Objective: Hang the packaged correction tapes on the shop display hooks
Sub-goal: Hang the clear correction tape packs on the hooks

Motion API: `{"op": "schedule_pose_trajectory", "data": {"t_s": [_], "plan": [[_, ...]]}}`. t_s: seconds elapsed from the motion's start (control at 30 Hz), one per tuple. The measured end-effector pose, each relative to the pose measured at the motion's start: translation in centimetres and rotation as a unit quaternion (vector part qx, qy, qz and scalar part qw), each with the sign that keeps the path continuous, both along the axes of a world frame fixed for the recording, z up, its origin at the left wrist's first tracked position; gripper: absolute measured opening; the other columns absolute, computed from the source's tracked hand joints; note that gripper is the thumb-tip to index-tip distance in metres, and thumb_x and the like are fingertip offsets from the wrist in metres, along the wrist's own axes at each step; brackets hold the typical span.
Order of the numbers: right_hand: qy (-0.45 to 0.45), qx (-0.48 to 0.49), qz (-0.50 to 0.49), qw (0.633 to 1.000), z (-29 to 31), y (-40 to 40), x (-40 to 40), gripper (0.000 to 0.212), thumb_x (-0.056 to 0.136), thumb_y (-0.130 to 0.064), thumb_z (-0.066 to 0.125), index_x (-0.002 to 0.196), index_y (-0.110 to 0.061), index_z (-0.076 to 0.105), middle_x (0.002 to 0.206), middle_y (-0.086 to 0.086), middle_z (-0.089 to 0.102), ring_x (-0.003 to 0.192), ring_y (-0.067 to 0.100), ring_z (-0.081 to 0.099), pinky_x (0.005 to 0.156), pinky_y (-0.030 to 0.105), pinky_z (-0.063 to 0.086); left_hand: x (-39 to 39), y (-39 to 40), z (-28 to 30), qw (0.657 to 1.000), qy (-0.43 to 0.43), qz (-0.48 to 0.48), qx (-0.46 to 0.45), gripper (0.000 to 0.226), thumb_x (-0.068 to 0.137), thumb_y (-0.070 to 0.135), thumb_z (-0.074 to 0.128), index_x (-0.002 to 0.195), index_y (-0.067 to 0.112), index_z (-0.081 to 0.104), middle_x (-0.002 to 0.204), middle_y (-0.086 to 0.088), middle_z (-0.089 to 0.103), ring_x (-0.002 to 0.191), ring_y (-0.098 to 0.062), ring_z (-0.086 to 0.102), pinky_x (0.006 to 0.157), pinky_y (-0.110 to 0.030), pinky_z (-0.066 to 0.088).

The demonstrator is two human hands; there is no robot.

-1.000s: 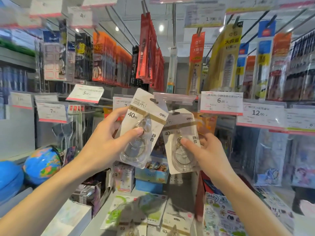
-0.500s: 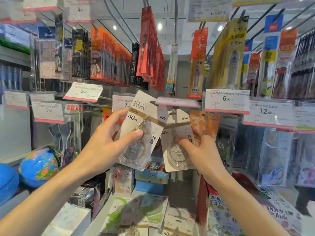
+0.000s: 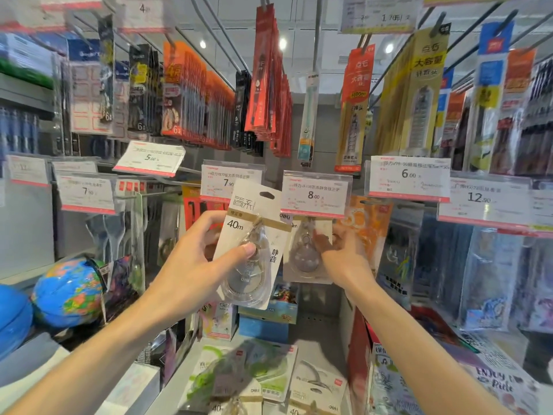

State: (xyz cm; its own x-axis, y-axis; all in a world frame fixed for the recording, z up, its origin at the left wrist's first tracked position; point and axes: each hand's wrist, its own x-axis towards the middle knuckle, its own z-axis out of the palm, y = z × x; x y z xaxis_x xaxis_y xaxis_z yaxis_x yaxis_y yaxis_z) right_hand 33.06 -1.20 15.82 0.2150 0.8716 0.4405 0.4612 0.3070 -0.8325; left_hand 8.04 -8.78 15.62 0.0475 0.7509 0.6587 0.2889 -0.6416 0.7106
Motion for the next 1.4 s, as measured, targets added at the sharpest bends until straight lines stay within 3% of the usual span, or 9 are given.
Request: {"op": "schedule_pose_trajectory", "data": {"t_s": [0.17,0.23,0.33,0.5,0.8,0.93,1.1,1.23,1.4], "plan": [[-0.018,-0.055,0.049,0.997,-0.7,-1.4,1.6,0.022,0.105,-0.026,0.050,0.122,-0.039,0.053,0.110,-0.013,0.065,0.093,0.025,0.074,0.065,0.027,0.060,0.3,-0.3,-1.0,1.000,-0.009,-0.015,-0.023,0.043,0.072,0.054,0.078,0.112,0.047,0.061,0.113,0.014,0.078,0.102,-0.009,0.075,0.091,-0.039,0.057],[0.022,-0.037,0.070,0.997,-0.9,-2.1,2.4,0.022,0.104,-0.016,0.054,0.111,-0.033,0.067,0.108,-0.005,0.074,0.092,0.026,0.078,0.080,0.036,0.066,0.7,-0.2,-1.5,0.999,-0.014,-0.029,-0.040,0.043,0.075,0.049,0.080,0.113,0.044,0.061,0.112,0.011,0.079,0.098,-0.010,0.077,0.089,-0.039,0.057],[0.061,-0.013,0.103,0.993,-1.4,-3.7,3.5,0.015,0.103,-0.012,0.061,0.109,-0.017,0.073,0.088,0.004,0.081,0.077,0.015,0.078,0.071,0.028,0.066,1.6,0.0,-2.3,0.996,-0.028,-0.054,-0.063,0.041,0.082,0.034,0.082,0.117,0.035,0.061,0.111,0.009,0.080,0.098,-0.013,0.078,0.090,-0.038,0.056],[0.035,-0.011,0.214,0.976,-3.1,-7.0,3.5,0.016,0.099,-0.027,0.069,0.113,-0.026,0.075,0.103,-0.003,0.082,0.095,0.015,0.079,0.084,0.028,0.063,4.1,-0.2,-3.0,0.990,-0.048,-0.105,-0.086,0.043,0.083,0.031,0.080,0.122,0.028,0.062,0.112,0.006,0.080,0.100,-0.015,0.078,0.084,-0.022,0.059],[0.080,-0.010,0.224,0.971,-3.6,-8.4,4.4,0.013,0.099,-0.020,0.068,0.111,-0.019,0.074,0.103,0.006,0.083,0.097,0.023,0.079,0.081,0.031,0.063,6.3,-0.9,-3.1,0.993,0.053,-0.081,-0.072,0.038,0.093,0.034,0.074,0.130,0.040,0.063,0.117,0.022,0.075,0.110,-0.001,0.069,0.097,-0.034,0.055],[0.087,0.014,0.189,0.978,-3.3,-8.4,5.9,0.011,0.099,-0.023,0.068,0.103,-0.028,0.077,0.101,0.007,0.083,0.097,0.029,0.078,0.088,0.039,0.064,5.8,-1.0,-1.5,0.994,0.099,0.017,0.033,0.032,0.093,0.036,0.072,0.123,0.038,0.062,0.097,0.017,0.072,0.087,-0.005,0.070,0.076,-0.022,0.054],[0.077,0.049,0.152,0.984,-2.9,-8.1,7.3,0.010,0.097,-0.030,0.070,0.102,-0.034,0.077,0.100,0.003,0.083,0.095,0.030,0.078,0.099,0.054,0.057,4.7,-0.3,2.6,0.897,0.247,0.186,0.317,0.039,0.086,0.022,0.076,0.121,0.014,0.062,0.109,-0.001,0.061,0.088,-0.017,0.059,0.066,-0.038,0.056],[0.061,0.055,0.147,0.986,-2.4,-8.1,7.4,0.012,0.097,-0.029,0.069,0.103,-0.037,0.076,0.100,-0.002,0.083,0.092,0.020,0.079,0.098,0.052,0.058,4.8,0.5,5.6,0.836,0.340,0.231,0.364,0.059,0.075,0.006,0.083,0.130,0.005,0.061,0.134,-0.018,0.056,0.114,-0.032,0.053,0.075,-0.042,0.057],[0.043,0.068,0.139,0.987,-2.0,-8.3,7.3,0.014,0.099,-0.026,0.068,0.103,-0.037,0.075,0.100,-0.005,0.083,0.092,0.018,0.079,0.096,0.046,0.059,4.2,0.4,7.3,0.789,0.406,0.237,0.396,0.038,0.088,0.010,0.073,0.124,0.003,0.065,0.134,-0.017,0.062,0.120,-0.038,0.056,0.090,-0.050,0.052]]}}
